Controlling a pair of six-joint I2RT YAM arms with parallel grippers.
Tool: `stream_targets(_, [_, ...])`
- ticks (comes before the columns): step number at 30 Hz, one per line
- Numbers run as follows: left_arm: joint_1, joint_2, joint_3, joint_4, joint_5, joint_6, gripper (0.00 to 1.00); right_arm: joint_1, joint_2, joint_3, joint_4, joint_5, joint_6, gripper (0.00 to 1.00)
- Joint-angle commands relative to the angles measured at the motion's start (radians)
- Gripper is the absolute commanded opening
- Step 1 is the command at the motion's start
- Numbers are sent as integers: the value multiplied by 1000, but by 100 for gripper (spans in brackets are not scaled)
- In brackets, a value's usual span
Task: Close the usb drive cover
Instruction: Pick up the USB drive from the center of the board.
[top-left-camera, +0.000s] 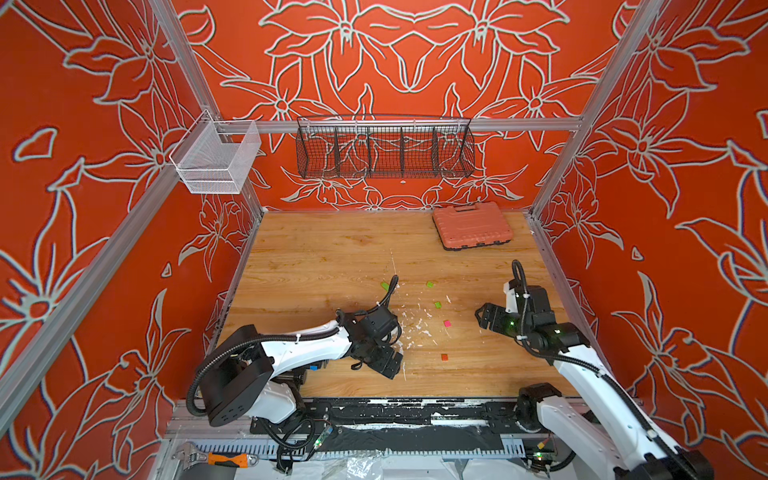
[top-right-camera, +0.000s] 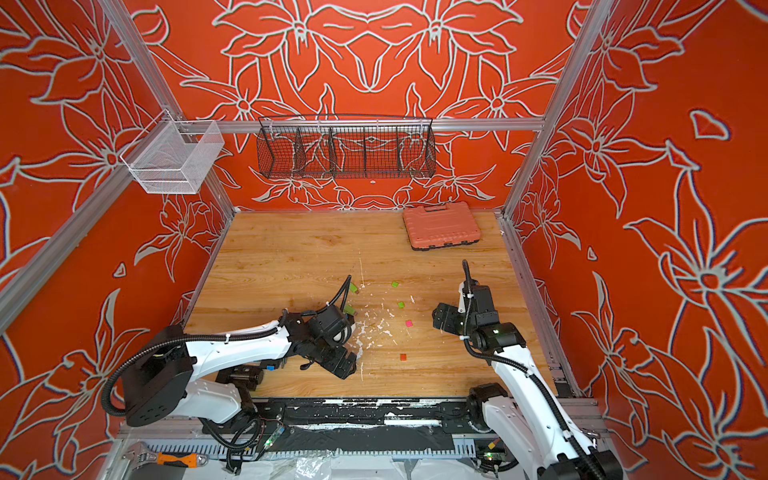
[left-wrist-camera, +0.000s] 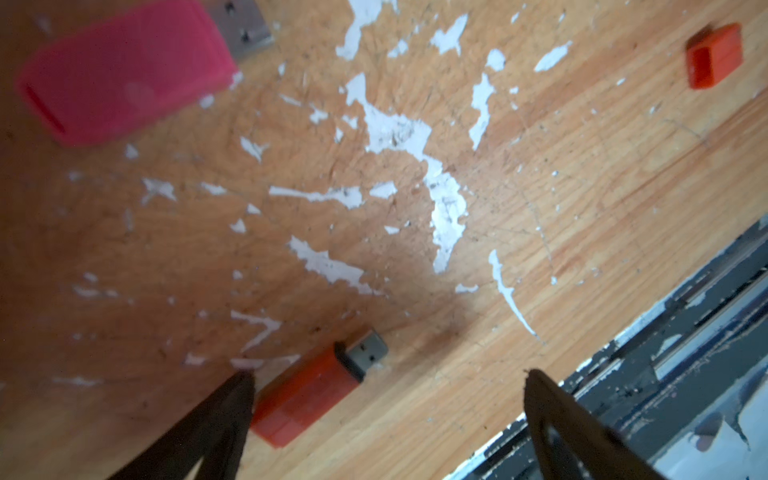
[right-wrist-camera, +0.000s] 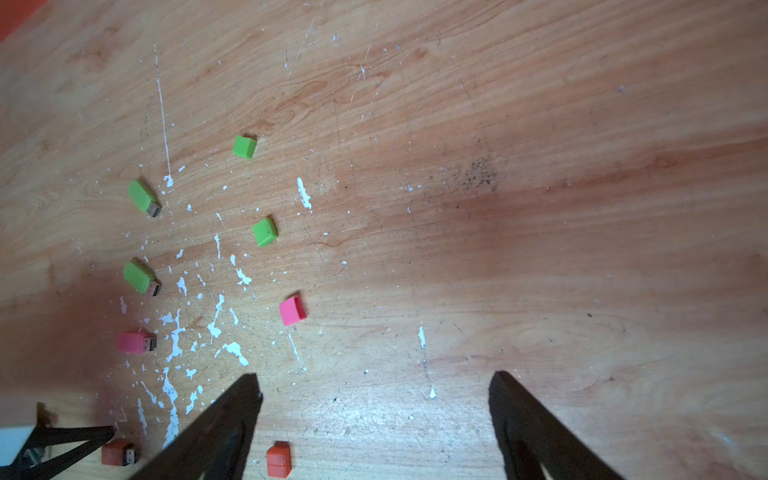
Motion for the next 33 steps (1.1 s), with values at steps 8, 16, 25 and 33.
stream_targets(8, [-99, -121, -72, -20, -177, -148, 90, 41, 57, 37, 47, 10, 8, 88])
stream_targets(16, [-100, -67, -32, -40, -208, -66, 92, 63, 44, 48, 21, 40, 13, 88])
stream_targets(25, [-135, 48, 36, -101, -124, -31, 61, 84, 48, 48, 5, 55, 12, 88])
stream_targets(33, [-133, 102, 50, -178, -180, -96, 58, 104, 44, 52, -16, 79, 12, 88])
